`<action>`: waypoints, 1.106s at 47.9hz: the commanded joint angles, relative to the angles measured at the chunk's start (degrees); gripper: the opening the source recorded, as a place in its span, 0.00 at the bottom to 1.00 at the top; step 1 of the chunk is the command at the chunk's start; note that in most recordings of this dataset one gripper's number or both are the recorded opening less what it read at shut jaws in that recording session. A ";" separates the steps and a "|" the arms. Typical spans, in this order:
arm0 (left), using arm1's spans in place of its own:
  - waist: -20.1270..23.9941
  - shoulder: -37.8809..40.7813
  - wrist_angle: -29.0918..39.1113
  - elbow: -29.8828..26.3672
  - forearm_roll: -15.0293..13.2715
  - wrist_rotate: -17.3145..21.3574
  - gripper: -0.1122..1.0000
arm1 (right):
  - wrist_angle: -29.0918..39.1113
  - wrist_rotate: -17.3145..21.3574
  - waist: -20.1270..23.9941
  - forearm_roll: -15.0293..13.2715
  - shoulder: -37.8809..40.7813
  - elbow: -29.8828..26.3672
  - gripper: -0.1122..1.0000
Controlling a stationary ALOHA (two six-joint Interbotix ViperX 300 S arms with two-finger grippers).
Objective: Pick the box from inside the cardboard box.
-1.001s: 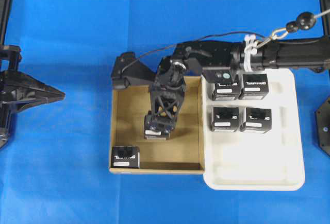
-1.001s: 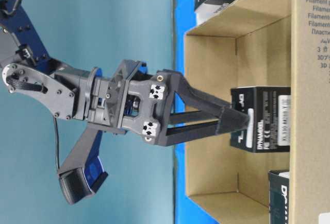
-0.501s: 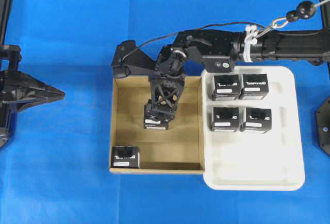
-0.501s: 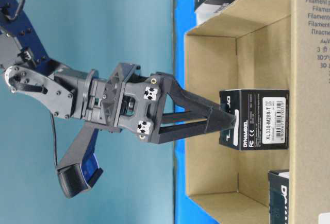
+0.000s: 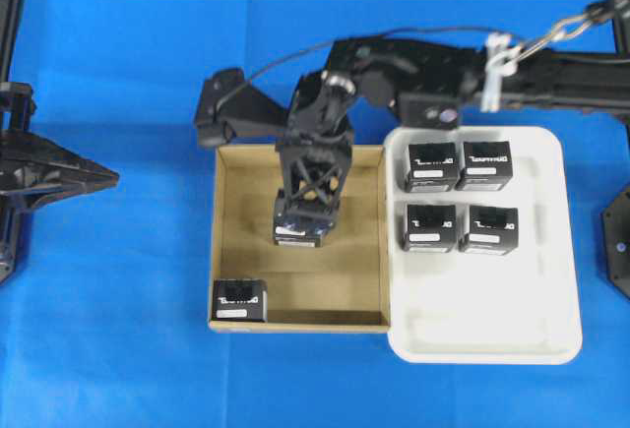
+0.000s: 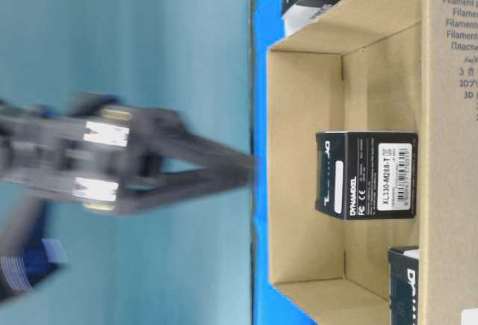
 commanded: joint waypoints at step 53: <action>-0.88 -0.97 2.55 -2.29 0.18 -1.76 0.04 | 21.71 3.87 1.93 -10.99 -10.63 -18.11 1.00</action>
